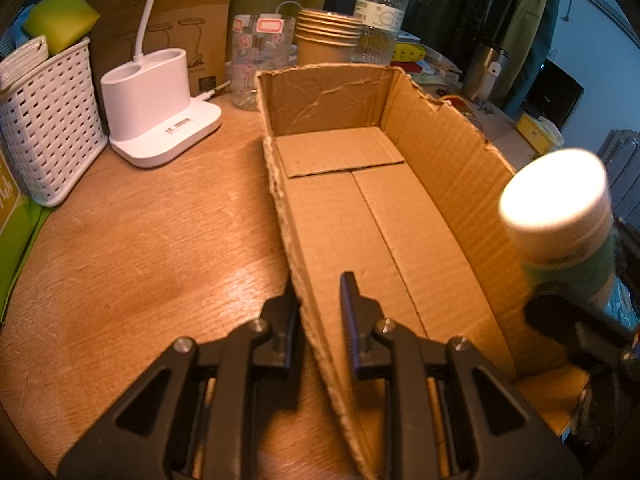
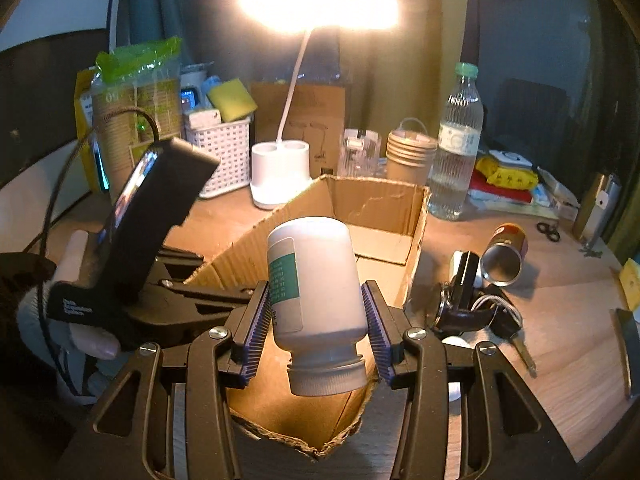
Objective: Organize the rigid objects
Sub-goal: 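Carry the pill bottle into the box and open the right gripper, then move the right gripper to the white earbud case and grasp it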
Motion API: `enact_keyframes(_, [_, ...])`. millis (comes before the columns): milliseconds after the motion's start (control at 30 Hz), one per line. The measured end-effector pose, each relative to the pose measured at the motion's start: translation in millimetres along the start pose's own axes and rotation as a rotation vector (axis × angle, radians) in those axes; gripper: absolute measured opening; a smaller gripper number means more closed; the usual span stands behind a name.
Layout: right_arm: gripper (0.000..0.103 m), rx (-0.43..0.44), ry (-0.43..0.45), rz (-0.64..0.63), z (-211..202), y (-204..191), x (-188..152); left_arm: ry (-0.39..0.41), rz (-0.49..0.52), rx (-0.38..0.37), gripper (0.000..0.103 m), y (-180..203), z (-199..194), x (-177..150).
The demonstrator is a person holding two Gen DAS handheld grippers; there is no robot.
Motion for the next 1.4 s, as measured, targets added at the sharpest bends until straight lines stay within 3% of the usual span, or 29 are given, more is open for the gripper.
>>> enact_keyframes(167, [0.048,0.006,-0.021,-0.015,4,-4,-3,0.000,0.000,0.000,0.021,0,0,0])
enact_keyframes(300, [0.065,0.014,-0.018,-0.024,3,-4,-2,0.001,0.001,-0.001,0.021,0,0,0])
enact_keyframes(533, [0.065,0.000,0.010,-0.005,-6,4,1,0.000,0.002,0.000,0.022,3,1,0])
enact_keyframes(933, [0.065,-0.114,0.086,0.107,-28,53,6,0.000,0.002,0.000,0.022,3,1,0])
enact_keyframes(1200, [0.065,-0.176,0.058,0.178,-20,81,-4,0.000,0.002,-0.001,0.022,3,1,1])
enact_keyframes(1400, [0.065,-0.204,-0.022,0.215,1,96,-19,0.000,0.001,-0.001,0.022,3,1,0])
Point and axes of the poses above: each gripper's, at about its wrist camera, not at the fingertips, and z roughly the way its jaws point, y to its right, x to its top, the point moved 1 cm from there along z, roughly the way its jaws point, and after that the axes turned 5 degrees about z, right-handed, at the moved point
